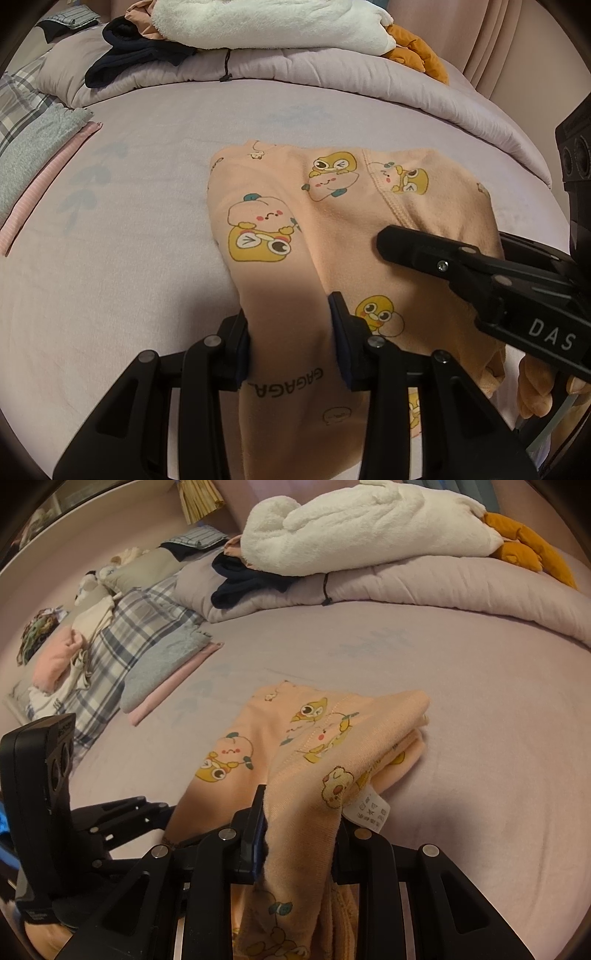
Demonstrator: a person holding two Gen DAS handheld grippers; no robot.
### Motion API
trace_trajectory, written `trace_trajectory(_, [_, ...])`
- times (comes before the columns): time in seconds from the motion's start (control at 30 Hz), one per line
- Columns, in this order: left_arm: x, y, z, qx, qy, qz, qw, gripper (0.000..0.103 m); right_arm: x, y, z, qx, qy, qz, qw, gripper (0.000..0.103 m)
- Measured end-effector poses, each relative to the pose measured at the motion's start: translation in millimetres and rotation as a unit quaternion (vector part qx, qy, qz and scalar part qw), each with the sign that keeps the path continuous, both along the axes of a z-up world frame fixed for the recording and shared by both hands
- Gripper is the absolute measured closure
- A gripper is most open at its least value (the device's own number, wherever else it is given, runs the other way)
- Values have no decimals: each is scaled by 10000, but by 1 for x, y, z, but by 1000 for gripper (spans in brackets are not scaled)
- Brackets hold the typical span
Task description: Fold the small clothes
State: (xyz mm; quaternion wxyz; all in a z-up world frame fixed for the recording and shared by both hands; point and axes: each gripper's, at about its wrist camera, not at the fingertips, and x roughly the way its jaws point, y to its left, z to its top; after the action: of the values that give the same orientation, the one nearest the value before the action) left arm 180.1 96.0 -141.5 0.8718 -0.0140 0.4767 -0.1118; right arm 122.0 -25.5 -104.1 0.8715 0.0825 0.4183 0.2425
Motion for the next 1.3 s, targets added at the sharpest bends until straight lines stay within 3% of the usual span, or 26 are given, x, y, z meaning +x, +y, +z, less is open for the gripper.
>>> trace_trajectory(0.7, [1,0,-2,-8,60,71,10000,60,4,-10,-11,-139,203,-208,9995,75])
trace_trajectory(1.3, [5,9,-5,129,104,289,9994,31,4,-12,-13,-301,249,-338,9987,64])
